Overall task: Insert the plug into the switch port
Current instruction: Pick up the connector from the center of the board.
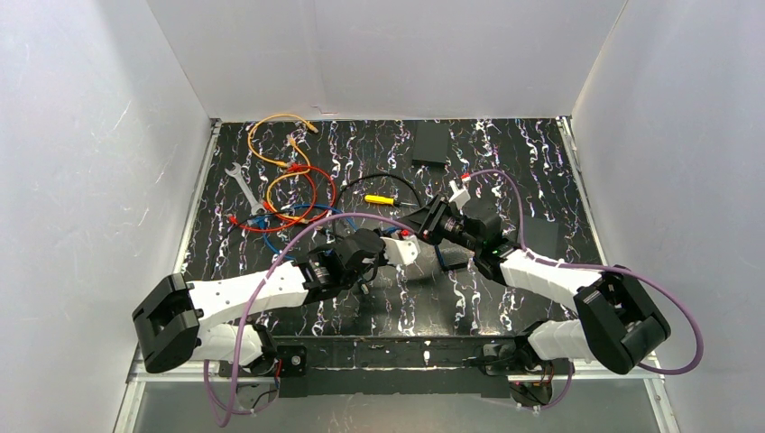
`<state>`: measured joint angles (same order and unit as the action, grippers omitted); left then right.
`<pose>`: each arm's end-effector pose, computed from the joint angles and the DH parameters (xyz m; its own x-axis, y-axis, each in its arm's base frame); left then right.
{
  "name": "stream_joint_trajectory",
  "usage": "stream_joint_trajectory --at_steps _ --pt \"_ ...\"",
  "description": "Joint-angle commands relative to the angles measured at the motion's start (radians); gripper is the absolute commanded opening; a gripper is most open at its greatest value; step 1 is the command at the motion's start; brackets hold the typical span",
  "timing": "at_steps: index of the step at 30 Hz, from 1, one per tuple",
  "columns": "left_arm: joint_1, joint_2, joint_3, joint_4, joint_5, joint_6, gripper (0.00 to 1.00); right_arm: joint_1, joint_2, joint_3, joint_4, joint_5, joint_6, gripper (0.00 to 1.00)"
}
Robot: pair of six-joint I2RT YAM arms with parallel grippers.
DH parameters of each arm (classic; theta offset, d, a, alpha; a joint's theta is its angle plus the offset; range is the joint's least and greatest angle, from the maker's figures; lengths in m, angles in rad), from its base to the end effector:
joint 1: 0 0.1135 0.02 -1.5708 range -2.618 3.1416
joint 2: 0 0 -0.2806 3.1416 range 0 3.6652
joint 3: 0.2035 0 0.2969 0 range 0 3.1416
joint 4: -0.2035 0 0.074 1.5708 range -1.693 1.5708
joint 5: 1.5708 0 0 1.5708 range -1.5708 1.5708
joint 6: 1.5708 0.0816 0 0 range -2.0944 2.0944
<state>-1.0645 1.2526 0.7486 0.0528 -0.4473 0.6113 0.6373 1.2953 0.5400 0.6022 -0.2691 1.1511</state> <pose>0.1999 -0.2878 0.2278 0.1711 0.7586 -0.6287 0.6125 0.4179 0.6709 0.2663 0.2241 0.2046 -0.7666 0.5278 -0.3657 -0.2079 0.3349 0.9191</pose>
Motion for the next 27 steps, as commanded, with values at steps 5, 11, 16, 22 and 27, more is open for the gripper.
stream_joint_trajectory --at_steps 5,11,16,22,27 --pt "-0.008 0.002 0.038 0.025 -0.052 -0.025 0.0 0.009 0.005 -0.009 0.036 0.01 0.014 0.39" --pt "-0.009 0.0 0.04 0.025 -0.053 -0.036 0.0 0.013 0.027 -0.01 0.024 0.02 0.012 0.39" --pt "-0.015 0.001 0.037 0.027 -0.048 -0.036 0.0 0.013 0.044 -0.018 0.047 0.019 0.022 0.38" --pt "-0.023 0.012 0.037 0.027 -0.054 -0.031 0.0 0.013 0.045 -0.023 0.074 0.012 0.027 0.27" --pt "-0.024 0.005 0.036 0.025 -0.057 -0.031 0.03 0.007 0.05 -0.02 0.117 -0.027 -0.011 0.1"
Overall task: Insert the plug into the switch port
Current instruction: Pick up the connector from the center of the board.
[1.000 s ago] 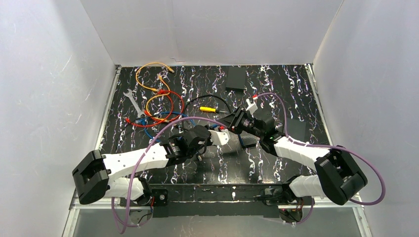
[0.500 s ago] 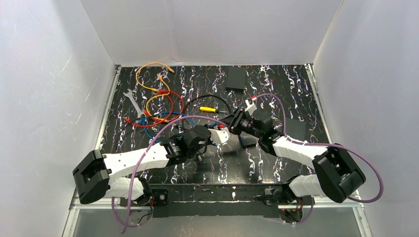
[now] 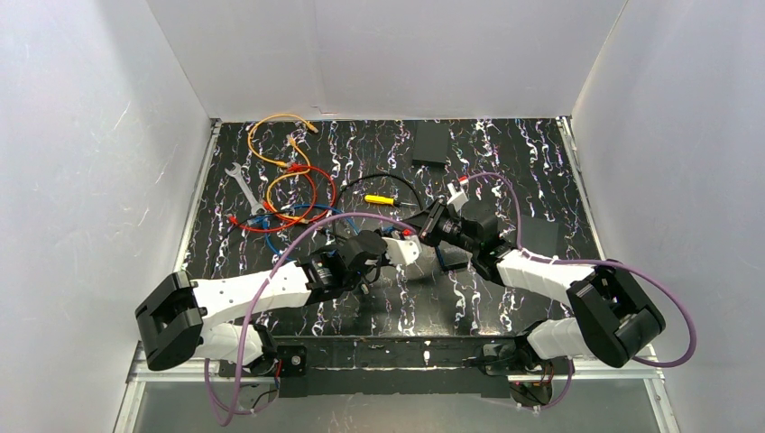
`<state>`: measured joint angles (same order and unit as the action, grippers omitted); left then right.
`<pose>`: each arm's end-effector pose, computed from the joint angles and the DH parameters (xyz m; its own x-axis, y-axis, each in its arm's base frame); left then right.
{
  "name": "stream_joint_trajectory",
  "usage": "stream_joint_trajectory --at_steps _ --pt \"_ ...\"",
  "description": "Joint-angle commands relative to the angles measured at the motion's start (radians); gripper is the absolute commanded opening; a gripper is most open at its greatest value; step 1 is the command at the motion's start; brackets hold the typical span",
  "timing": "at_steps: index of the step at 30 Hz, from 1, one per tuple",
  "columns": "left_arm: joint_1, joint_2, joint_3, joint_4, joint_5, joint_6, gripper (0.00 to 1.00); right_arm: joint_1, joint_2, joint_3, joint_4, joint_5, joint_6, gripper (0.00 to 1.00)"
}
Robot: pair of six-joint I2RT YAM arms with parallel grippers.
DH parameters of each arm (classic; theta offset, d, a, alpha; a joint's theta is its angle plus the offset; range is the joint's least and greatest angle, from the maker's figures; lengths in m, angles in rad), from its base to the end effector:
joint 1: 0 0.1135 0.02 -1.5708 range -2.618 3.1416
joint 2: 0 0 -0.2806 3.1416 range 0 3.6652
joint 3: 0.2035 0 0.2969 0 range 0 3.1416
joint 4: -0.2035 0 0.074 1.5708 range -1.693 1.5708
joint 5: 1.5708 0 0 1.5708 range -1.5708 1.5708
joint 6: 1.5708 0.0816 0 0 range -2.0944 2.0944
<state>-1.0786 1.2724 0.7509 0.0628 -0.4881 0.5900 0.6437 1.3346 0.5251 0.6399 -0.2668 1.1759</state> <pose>0.1994 -0.2908 0.2242 0.1487 0.7626 -0.6295 0.5981 0.4376 0.6714 0.2662 0.2266 0.1914 -0.7782 0.5293 -0.3381 -0.1781 0.3303 0.9269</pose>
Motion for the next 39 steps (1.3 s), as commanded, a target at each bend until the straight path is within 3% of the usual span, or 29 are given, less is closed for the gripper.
stream_joint_trajectory --at_steps 1,2,5,11,15,21,26,32,39 --pt "-0.009 -0.018 0.034 0.014 -0.017 -0.01 0.09 -0.002 0.01 0.002 0.075 -0.038 -0.052 0.06" --pt "-0.009 -0.022 0.034 0.012 -0.014 -0.014 0.16 -0.002 0.009 0.008 0.068 -0.045 -0.07 0.01" --pt "-0.009 -0.048 0.033 0.0 0.006 -0.022 0.37 -0.01 0.016 0.037 0.042 -0.081 -0.138 0.01" --pt "-0.004 -0.125 0.043 -0.073 0.118 -0.05 0.6 -0.026 0.02 0.107 0.0 -0.158 -0.318 0.01" --pt "0.028 -0.186 0.076 -0.182 0.242 -0.113 0.64 -0.045 -0.004 0.151 -0.058 -0.219 -0.499 0.01" --pt "0.231 -0.267 0.148 -0.279 0.638 -0.253 0.67 -0.051 -0.077 0.204 -0.2 -0.254 -0.776 0.01" --pt "0.344 -0.259 0.18 -0.267 0.913 -0.354 0.68 -0.053 -0.177 0.172 -0.155 -0.281 -0.904 0.01" --pt "0.393 -0.227 0.184 -0.2 1.1 -0.457 0.68 -0.053 -0.28 0.084 -0.001 -0.353 -1.042 0.01" --pt "0.409 -0.218 0.168 -0.122 1.213 -0.508 0.68 -0.053 -0.303 0.078 0.042 -0.509 -1.164 0.01"
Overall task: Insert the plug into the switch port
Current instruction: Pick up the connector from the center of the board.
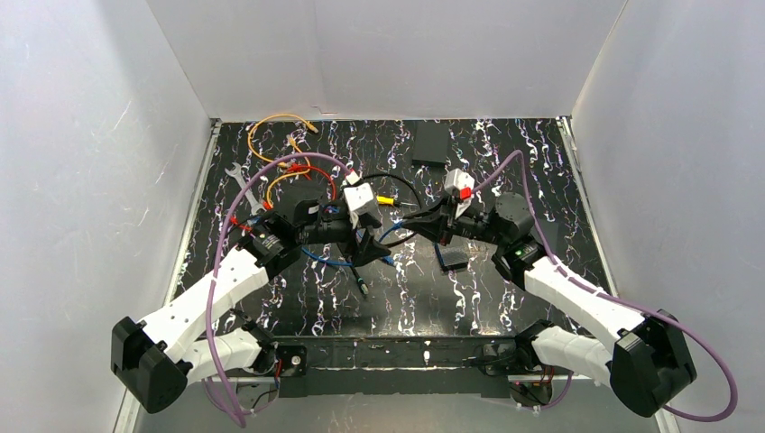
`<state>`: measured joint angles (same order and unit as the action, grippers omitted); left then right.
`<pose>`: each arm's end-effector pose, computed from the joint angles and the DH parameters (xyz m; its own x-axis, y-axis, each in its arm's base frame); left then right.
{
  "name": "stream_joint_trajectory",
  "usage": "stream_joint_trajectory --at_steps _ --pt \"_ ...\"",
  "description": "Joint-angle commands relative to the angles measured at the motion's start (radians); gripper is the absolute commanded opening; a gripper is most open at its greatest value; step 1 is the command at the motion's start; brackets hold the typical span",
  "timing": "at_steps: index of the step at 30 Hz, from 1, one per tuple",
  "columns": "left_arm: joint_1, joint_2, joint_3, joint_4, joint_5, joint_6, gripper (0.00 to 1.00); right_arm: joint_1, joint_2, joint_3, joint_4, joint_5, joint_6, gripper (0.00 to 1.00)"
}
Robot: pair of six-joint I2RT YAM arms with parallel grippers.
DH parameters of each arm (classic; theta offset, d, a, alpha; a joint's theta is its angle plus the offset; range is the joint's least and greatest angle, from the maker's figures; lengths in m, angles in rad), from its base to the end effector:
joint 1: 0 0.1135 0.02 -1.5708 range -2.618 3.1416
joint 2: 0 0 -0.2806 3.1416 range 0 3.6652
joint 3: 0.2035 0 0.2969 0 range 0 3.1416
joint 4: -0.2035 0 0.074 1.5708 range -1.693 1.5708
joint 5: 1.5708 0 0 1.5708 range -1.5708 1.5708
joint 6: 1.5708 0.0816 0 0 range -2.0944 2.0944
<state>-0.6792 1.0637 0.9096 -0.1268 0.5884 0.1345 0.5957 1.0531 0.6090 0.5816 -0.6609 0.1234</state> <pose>0.2179 -0.2341 0.3341 -0.0880 0.2144 -0.9728 0.9579 0.2861 -0.0236 0.2257 0.2135 0.3056 -0.0039 0.1148 -0.9934 -0.9530 0.3005 0.0384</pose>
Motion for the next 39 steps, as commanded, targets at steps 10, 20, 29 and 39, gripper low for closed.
stream_joint_trajectory --at_steps 10,20,29,39 --pt "0.012 -0.002 -0.029 0.136 0.221 -0.036 0.66 -0.005 -0.05 -0.039 0.196 -0.275 -0.17 0.01" --pt "0.012 0.005 -0.075 0.2 0.337 0.037 0.63 -0.005 -0.09 -0.086 0.288 -0.315 -0.143 0.01" --pt "0.012 0.049 -0.059 0.213 0.386 0.018 0.49 -0.005 -0.076 -0.101 0.342 -0.324 -0.119 0.01" --pt "0.012 0.047 -0.068 0.266 0.382 -0.029 0.31 -0.004 -0.065 -0.109 0.362 -0.328 -0.089 0.01"
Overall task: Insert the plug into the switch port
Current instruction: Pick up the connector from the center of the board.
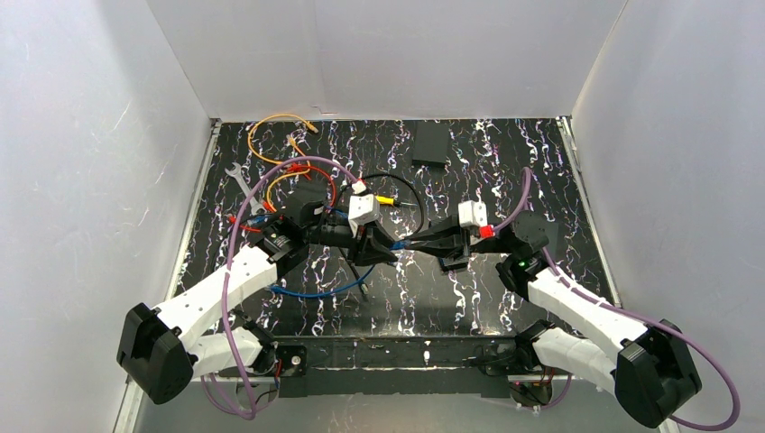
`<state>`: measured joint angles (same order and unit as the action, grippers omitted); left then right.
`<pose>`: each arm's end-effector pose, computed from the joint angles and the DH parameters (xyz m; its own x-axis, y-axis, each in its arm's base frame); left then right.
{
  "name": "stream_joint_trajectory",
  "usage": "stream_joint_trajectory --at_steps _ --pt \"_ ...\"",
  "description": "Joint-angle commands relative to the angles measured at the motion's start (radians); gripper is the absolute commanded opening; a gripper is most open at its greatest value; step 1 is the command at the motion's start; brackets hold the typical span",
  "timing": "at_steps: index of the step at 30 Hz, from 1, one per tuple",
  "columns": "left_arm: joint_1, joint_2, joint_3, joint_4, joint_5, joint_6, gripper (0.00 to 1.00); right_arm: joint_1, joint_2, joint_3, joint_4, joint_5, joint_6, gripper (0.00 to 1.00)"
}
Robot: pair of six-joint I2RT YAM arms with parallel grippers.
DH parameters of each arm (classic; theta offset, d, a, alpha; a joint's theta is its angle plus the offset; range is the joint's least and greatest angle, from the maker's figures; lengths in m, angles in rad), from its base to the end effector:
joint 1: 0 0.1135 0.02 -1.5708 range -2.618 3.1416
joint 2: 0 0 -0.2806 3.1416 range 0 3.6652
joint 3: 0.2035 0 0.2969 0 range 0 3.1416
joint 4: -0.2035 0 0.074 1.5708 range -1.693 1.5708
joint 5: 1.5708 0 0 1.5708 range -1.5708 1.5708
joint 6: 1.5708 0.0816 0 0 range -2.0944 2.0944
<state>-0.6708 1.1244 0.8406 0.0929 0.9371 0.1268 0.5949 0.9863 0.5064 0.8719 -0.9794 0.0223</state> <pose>0.2058 -0.2473 0.3196 -0.0225 0.1135 -0.9933 0.9987 -0.0427 -0.0275 0.1784 0.2025 0.3121 0.2952 0.2148 -0.9310 -0.9547 0.0270 -0.2965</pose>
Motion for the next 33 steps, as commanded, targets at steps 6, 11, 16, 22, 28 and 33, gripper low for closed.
stream_joint_trajectory --at_steps 6,11,16,22,28,33 --pt "0.004 -0.027 -0.005 0.064 0.031 -0.037 0.29 -0.003 -0.002 -0.009 0.078 -0.013 0.019 0.01" --pt "0.004 -0.025 -0.005 0.066 0.03 -0.038 0.23 -0.003 0.0 -0.012 0.091 -0.012 0.029 0.01" --pt "0.004 -0.023 -0.006 0.066 0.012 -0.037 0.1 -0.003 -0.004 -0.019 0.094 -0.005 0.03 0.01" --pt "0.004 -0.039 -0.005 0.046 -0.14 -0.048 0.0 -0.003 -0.007 -0.03 0.094 0.061 0.037 0.01" --pt "0.004 -0.009 0.055 -0.112 -0.438 -0.015 0.0 -0.003 -0.029 -0.053 0.076 0.246 0.064 0.25" --pt "0.002 0.091 0.122 -0.225 -0.578 -0.018 0.0 -0.003 -0.057 -0.064 0.052 0.421 0.091 0.36"
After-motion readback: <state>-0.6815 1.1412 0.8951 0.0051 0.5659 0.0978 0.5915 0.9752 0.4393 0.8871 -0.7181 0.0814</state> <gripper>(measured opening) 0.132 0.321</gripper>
